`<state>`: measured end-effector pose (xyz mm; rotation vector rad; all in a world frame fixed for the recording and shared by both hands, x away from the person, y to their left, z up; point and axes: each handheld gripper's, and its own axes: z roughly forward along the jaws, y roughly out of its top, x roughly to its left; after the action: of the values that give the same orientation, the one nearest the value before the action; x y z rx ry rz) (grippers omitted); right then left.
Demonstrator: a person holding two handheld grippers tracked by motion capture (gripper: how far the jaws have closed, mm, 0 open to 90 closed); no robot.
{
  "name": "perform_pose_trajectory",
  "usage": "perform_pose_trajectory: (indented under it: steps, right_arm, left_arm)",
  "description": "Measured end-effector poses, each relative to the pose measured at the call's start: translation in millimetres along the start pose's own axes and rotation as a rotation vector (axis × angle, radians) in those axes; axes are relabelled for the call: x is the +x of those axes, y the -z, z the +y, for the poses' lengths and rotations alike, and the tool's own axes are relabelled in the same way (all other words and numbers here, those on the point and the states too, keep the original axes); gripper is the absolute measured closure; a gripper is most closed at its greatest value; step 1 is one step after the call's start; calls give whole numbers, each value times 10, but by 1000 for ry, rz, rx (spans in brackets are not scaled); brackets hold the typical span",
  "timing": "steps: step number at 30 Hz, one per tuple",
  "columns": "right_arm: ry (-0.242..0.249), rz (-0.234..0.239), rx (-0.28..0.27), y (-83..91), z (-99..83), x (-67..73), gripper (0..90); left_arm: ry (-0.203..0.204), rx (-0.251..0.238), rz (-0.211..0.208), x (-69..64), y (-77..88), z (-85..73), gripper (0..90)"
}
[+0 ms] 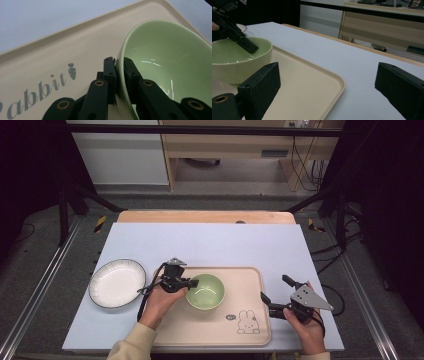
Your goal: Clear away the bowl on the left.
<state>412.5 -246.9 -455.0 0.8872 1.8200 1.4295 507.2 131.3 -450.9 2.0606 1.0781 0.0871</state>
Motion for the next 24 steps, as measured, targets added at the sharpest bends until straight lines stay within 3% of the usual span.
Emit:
perform_pose_trajectory:
  steps: [17, 24]
  right_arm:
    - [4, 4, 1, -5, 0, 10, 65]
    - [3, 0, 1, -2, -1, 1, 65]
  left_arm:
    - [-51, -19, 13, -27, 6, -26, 818]
    - [-113, -87, 53, -84, 77, -26, 680]
